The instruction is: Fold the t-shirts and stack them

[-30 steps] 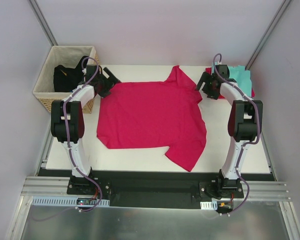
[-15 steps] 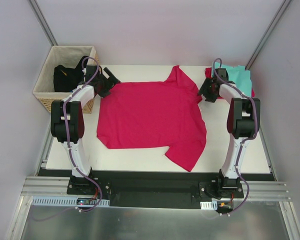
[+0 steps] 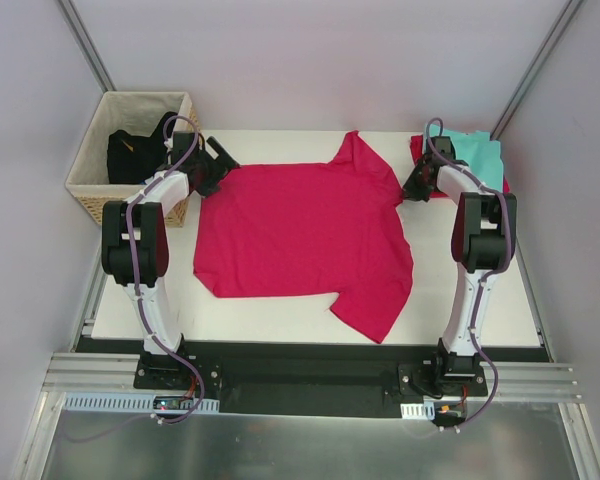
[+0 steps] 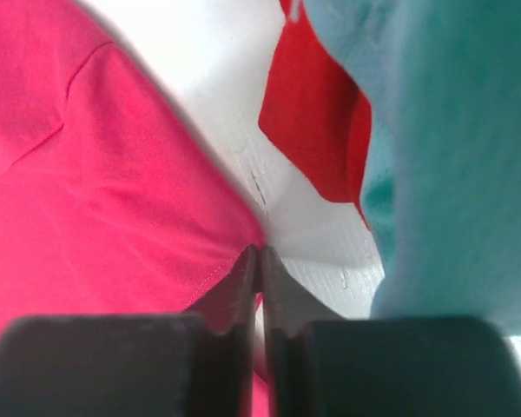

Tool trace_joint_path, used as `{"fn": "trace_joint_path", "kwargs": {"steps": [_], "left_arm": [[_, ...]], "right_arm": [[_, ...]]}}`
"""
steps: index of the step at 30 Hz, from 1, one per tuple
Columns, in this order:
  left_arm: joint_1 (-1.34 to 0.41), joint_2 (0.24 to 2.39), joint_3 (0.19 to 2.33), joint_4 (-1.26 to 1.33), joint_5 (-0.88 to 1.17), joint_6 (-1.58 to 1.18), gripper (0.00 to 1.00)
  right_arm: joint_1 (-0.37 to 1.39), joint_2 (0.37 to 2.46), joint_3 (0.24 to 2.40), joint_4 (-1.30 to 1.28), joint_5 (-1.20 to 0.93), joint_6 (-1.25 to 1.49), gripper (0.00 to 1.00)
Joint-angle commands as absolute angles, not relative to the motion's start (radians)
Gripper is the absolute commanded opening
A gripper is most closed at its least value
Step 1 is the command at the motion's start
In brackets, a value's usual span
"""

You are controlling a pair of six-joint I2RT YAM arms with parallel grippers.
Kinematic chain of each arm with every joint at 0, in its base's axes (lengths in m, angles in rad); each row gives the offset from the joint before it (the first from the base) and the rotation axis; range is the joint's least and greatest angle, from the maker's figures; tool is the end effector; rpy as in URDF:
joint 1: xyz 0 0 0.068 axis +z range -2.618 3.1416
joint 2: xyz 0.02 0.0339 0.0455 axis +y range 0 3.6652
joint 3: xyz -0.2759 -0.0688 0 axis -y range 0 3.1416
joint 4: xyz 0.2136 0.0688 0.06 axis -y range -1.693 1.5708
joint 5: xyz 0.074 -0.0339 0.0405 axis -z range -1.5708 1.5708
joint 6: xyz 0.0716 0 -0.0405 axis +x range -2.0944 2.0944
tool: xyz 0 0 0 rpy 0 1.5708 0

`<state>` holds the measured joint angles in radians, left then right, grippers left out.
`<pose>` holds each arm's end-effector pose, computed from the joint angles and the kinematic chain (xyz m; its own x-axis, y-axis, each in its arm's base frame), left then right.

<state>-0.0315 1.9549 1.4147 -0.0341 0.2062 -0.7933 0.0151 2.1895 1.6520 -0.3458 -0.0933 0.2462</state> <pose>0.4577 -0.0291 0.2326 -0.5253 -0.6814 -0.5097 -0.2448 0.6947 -0.6764 0.4863 0.0140 0.1682 -0.7675 0.2311 -0.5979 0.1164 0.9675 0.2245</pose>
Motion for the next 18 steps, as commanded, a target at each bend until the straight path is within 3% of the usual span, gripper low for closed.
{"fn": "trace_joint_path", "kwargs": {"steps": [1, 18], "left_arm": [[-0.031, 1.896, 1.405, -0.018, 0.195, -0.769, 0.91], [-0.034, 1.989, 1.338, -0.018, 0.250, -0.810, 0.90]], "right_arm": [[0.012, 2.186, 1.701, -0.374, -0.092, 0.253, 0.01], [0.014, 2.154, 1.678, -0.373, -0.086, 0.242, 0.01]]}}
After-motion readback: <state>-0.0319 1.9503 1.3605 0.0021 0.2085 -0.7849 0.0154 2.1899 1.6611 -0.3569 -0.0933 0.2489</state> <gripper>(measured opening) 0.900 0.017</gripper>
